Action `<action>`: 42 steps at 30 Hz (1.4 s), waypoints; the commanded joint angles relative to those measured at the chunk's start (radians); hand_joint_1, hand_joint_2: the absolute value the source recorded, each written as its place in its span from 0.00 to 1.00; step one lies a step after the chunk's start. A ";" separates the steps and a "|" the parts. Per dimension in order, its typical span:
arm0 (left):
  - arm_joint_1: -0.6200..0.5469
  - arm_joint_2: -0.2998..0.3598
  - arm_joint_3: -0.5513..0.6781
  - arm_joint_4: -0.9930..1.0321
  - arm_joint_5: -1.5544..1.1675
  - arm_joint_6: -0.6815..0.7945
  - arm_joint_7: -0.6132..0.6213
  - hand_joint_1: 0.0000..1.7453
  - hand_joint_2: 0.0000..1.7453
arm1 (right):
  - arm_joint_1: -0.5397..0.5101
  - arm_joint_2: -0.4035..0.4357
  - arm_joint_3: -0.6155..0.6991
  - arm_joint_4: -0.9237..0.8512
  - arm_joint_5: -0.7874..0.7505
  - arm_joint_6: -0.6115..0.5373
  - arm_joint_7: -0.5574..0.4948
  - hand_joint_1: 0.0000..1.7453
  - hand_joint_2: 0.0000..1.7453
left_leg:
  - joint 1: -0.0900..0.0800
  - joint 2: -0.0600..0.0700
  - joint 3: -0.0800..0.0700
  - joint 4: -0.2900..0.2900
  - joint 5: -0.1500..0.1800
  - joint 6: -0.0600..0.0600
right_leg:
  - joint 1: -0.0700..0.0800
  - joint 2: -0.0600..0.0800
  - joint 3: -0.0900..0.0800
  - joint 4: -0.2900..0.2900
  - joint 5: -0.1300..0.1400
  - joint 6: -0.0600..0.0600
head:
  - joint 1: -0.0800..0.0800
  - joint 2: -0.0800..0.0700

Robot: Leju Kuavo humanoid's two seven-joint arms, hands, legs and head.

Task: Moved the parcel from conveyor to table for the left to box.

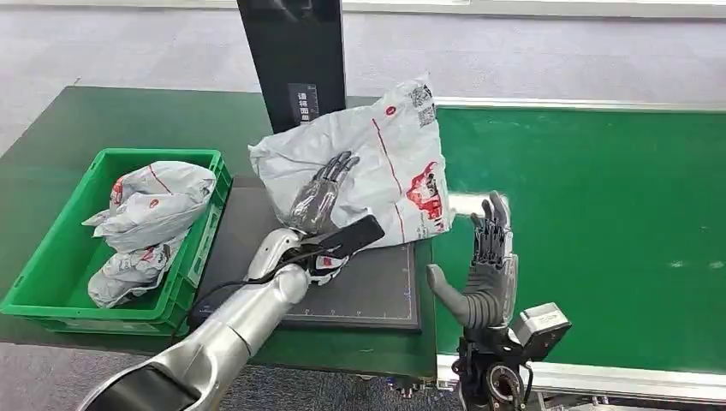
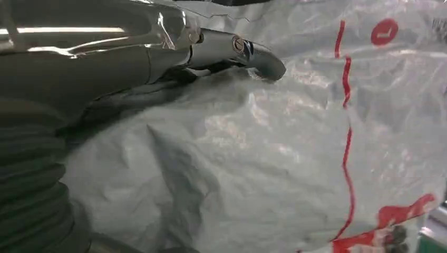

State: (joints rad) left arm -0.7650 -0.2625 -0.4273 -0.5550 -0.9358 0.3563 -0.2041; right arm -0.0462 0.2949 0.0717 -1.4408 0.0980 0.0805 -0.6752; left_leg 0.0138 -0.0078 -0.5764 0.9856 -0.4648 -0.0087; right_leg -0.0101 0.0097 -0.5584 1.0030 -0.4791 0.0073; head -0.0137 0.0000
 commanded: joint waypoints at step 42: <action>0.247 0.119 0.096 -0.638 0.404 0.308 -0.358 1.00 1.00 | 0.033 -0.024 -0.039 0.048 -0.035 0.004 0.004 0.00 1.00 | 0.000 0.004 0.000 -0.001 0.000 0.000 | 0.000 0.002 0.000 -0.001 0.001 -0.001 | 0.000 0.000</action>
State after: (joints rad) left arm -0.6223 -0.2400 -0.3575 -0.8378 -0.6442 0.6691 -0.5264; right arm -0.0080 0.2937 0.0523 -1.4370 0.0740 0.0916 -0.6641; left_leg 0.0138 -0.0077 -0.5771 0.9856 -0.4648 -0.0087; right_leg -0.0101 0.0097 -0.5585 1.0031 -0.4791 0.0073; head -0.0137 0.0000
